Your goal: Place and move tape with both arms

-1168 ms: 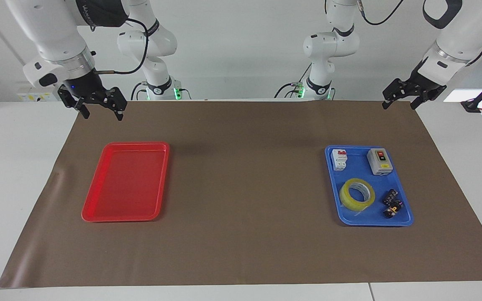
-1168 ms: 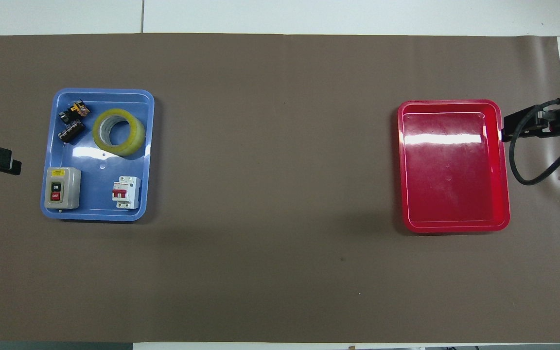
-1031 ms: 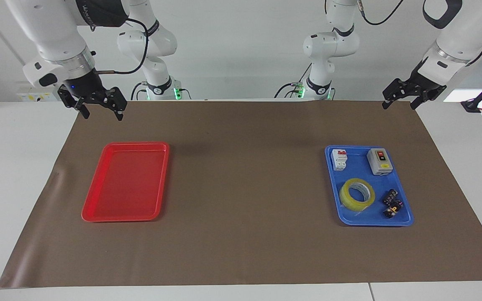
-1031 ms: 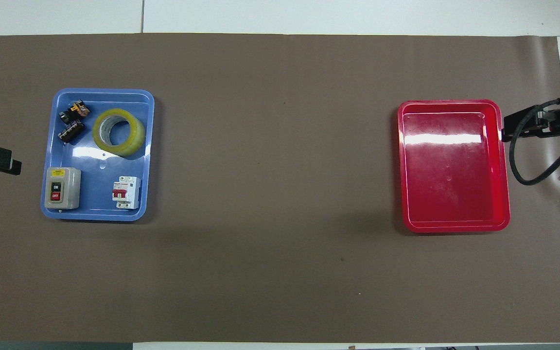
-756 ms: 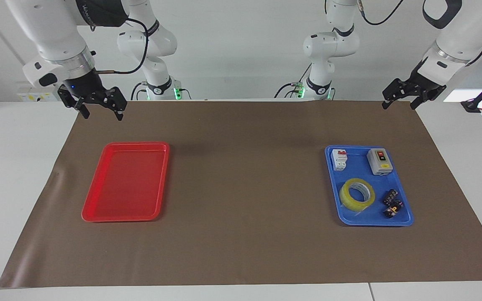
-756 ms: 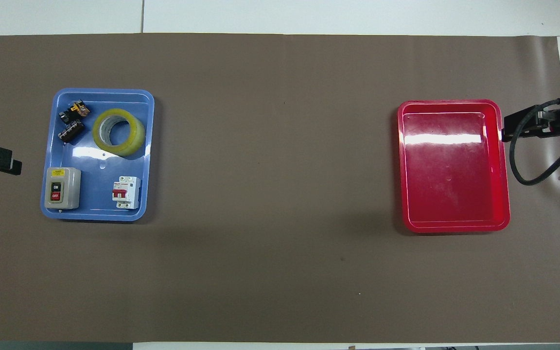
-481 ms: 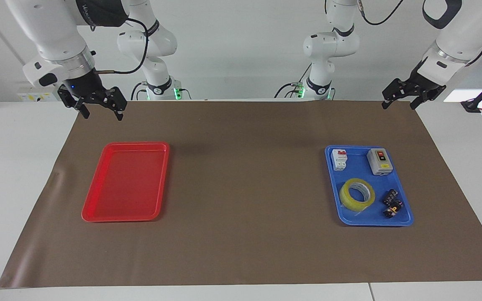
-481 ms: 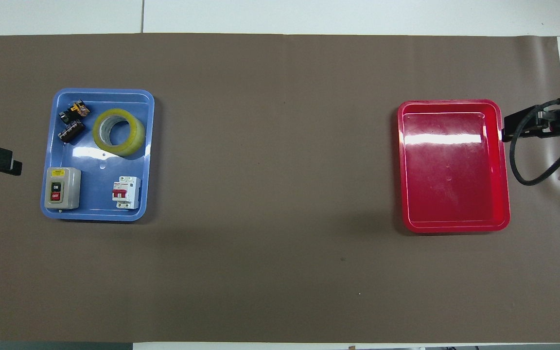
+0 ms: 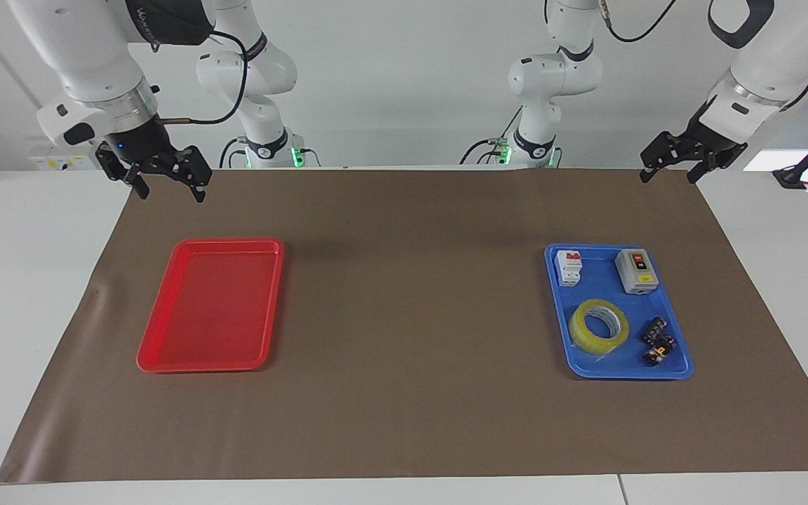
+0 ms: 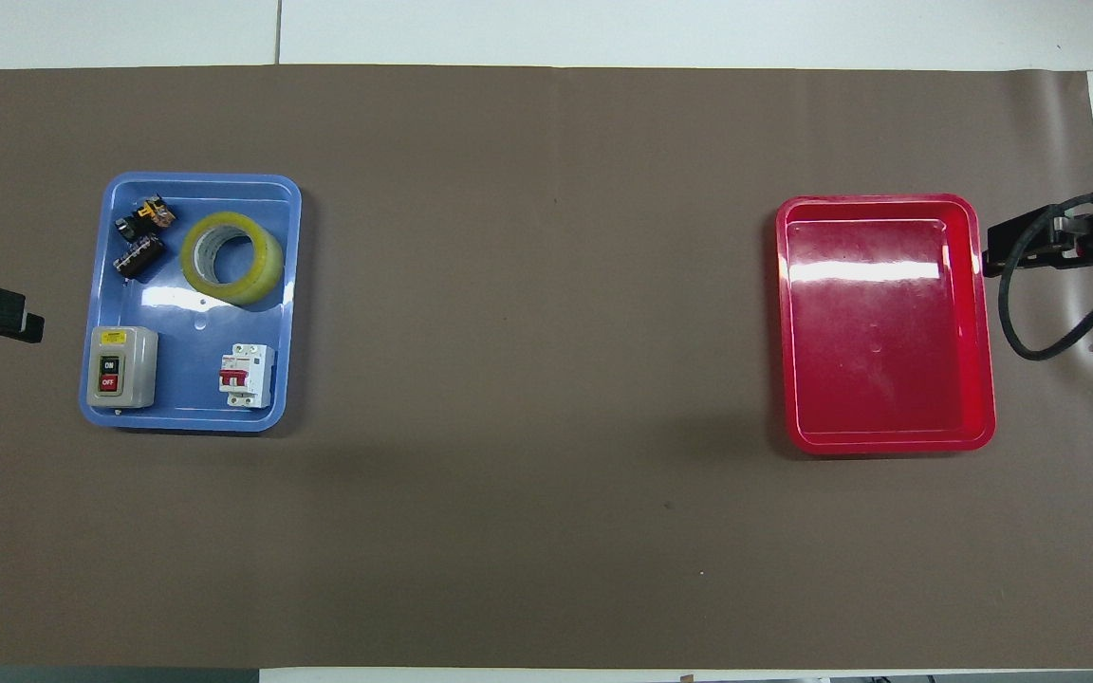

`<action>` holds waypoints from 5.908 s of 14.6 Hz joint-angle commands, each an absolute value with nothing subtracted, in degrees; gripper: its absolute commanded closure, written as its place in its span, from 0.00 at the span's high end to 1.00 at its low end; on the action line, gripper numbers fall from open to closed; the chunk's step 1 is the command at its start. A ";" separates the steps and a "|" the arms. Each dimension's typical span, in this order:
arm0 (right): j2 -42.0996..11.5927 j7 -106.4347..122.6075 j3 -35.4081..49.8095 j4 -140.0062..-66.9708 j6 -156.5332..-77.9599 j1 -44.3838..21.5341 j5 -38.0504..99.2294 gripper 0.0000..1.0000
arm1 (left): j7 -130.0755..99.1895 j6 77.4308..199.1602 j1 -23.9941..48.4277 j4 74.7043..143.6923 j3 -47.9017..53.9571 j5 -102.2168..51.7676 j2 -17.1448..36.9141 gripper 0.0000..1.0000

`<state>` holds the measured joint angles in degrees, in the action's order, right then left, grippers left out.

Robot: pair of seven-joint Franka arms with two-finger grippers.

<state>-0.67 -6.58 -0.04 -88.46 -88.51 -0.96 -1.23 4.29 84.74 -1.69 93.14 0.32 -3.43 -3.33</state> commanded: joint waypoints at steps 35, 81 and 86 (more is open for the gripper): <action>0.79 -2.37 0.26 -90.79 -89.38 -0.53 -1.49 1.00 | 4.75 135.44 0.88 109.34 0.09 -2.55 20.04 0.02; 1.93 -1.93 0.35 -93.77 -93.16 -0.97 -0.97 1.00 | -45.89 121.04 36.05 106.17 0.53 8.35 13.64 1.00; -4.29 -4.74 0.44 -93.43 -98.43 -9.56 1.31 1.00 | -33.25 114.10 27.71 106.61 0.61 8.26 6.69 1.00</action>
<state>-1.04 -2.45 0.30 -93.62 -96.07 -6.49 -0.16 -37.82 116.21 30.82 104.15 0.23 7.12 10.31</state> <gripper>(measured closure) 0.000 0.000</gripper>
